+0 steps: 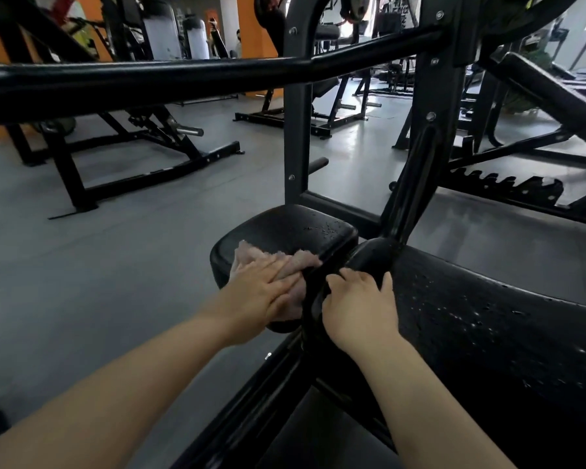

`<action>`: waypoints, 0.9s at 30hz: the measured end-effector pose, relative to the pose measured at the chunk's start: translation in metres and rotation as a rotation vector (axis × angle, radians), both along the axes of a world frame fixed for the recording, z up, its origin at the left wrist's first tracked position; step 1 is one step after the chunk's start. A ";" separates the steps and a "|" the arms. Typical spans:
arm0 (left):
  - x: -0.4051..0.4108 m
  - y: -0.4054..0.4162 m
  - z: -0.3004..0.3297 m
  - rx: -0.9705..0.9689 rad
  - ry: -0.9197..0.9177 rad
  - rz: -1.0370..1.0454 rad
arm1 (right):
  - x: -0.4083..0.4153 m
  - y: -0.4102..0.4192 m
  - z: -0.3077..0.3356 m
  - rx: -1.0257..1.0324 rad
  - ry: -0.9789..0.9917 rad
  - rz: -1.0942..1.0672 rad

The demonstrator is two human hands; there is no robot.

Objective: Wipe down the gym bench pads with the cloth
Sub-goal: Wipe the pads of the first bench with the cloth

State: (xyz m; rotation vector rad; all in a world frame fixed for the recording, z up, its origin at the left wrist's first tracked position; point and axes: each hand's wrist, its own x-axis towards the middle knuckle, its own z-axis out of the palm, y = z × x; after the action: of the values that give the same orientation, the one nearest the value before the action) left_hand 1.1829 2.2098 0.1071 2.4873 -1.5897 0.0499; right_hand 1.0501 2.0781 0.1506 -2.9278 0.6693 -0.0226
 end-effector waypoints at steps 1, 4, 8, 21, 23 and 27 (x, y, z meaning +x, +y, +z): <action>0.010 -0.006 -0.003 0.068 -0.113 -0.022 | 0.001 0.000 -0.001 0.008 0.012 -0.005; 0.017 -0.037 0.014 0.248 -0.249 -0.091 | 0.003 0.002 0.001 0.014 0.031 -0.025; 0.015 -0.079 0.037 0.398 -0.240 -0.094 | 0.005 0.004 0.006 0.005 0.045 -0.030; -0.010 -0.031 0.025 0.352 -0.221 -0.101 | -0.002 0.000 0.006 0.002 0.030 0.018; -0.007 -0.043 0.034 0.414 -0.206 -0.089 | -0.003 -0.001 0.005 0.003 0.019 0.024; 0.008 -0.070 0.041 0.469 -0.218 -0.078 | -0.004 -0.002 0.005 0.003 -0.019 0.028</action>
State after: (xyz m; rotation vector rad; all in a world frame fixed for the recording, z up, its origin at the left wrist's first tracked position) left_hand 1.1906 2.1402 0.1480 2.8406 -1.9802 -0.0748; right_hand 1.0461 2.0757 0.1559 -2.9296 0.6252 -0.0457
